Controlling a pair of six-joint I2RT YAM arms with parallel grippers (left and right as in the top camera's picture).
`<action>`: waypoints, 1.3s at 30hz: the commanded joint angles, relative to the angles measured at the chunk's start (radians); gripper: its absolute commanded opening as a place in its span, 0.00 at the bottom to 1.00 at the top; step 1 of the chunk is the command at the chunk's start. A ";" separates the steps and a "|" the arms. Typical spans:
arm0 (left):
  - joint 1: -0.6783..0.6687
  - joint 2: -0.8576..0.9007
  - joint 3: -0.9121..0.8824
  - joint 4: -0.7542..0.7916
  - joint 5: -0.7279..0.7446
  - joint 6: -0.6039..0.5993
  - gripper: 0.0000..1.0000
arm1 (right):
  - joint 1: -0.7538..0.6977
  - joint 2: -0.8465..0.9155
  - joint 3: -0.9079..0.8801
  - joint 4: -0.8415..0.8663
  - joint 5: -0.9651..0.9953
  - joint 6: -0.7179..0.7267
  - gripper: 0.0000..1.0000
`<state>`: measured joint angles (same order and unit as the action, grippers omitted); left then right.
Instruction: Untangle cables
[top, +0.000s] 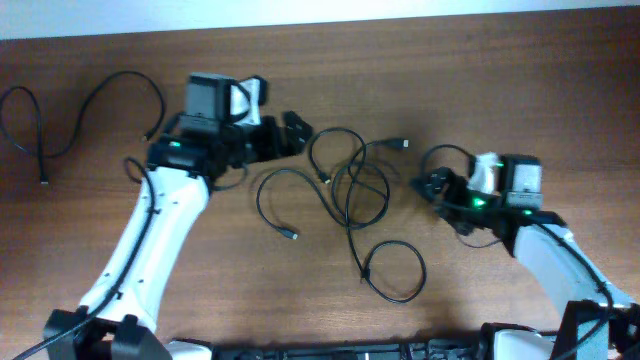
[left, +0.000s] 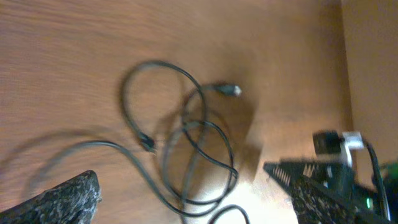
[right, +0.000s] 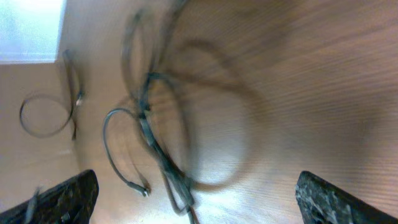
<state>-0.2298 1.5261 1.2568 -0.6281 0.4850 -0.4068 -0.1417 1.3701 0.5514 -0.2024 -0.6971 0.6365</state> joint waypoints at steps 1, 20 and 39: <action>-0.138 -0.004 0.001 -0.003 -0.049 0.019 0.95 | -0.125 0.000 0.002 -0.066 -0.046 -0.066 0.99; -0.457 0.428 0.000 0.256 -0.238 -0.756 0.44 | -0.153 0.000 0.002 -0.232 -0.047 -0.240 0.99; -0.369 0.001 0.136 -0.057 -0.315 0.216 0.00 | -0.153 0.000 0.002 -0.232 -0.047 -0.240 0.99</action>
<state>-0.5987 1.5158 1.3960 -0.6575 0.2272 -0.3149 -0.2924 1.3701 0.5522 -0.4347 -0.7494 0.4114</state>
